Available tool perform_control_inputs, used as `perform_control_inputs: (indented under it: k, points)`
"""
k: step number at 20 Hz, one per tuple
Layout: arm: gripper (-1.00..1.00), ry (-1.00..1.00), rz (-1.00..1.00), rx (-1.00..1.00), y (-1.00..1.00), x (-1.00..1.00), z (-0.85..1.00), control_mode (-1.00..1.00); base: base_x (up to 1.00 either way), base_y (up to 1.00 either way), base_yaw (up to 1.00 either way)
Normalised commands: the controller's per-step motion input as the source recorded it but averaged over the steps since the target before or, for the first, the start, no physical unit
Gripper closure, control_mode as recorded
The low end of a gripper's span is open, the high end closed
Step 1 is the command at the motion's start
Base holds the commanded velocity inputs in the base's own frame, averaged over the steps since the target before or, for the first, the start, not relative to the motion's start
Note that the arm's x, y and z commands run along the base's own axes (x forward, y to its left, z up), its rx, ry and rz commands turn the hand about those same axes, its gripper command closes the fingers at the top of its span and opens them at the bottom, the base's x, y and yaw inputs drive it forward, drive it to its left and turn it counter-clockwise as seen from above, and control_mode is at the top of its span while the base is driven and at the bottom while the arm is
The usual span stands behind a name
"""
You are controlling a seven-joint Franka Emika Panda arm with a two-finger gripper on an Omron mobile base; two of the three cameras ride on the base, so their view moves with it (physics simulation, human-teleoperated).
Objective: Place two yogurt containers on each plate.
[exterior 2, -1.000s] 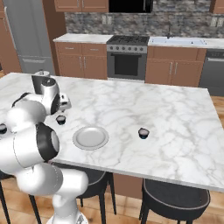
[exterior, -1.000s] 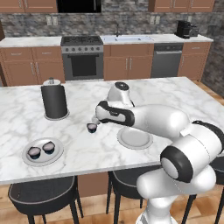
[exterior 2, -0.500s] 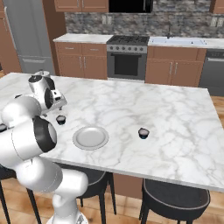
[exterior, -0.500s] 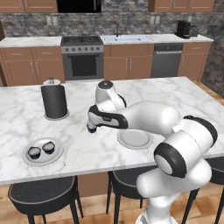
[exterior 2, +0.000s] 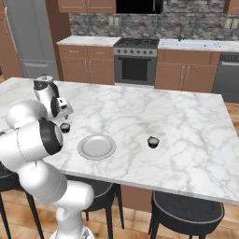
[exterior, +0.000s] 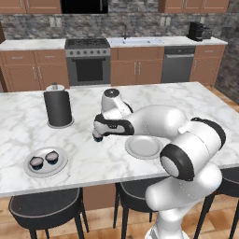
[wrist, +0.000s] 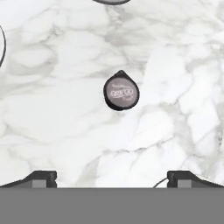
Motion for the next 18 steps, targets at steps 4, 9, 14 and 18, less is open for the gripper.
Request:
perform_control_inputs:
  k: [4, 9, 14, 18]
  points:
    - [-1.0, 0.0, 0.0, 0.0, 0.05, 0.21, -0.26, -1.0, 0.0, 0.0, 0.0]
    - [-1.0, 0.0, 0.0, 0.05, 0.15, 0.31, -0.16, -1.0, 0.0, 0.0, 0.0]
    - [-1.0, 0.02, 0.0, 0.07, 0.13, 0.25, -0.17, -1.0, 0.0, 0.0, 0.0]
    - [-1.0, 0.06, 0.0, 0.05, 0.1, 0.21, -0.16, -1.0, 0.0, 0.0, 0.0]
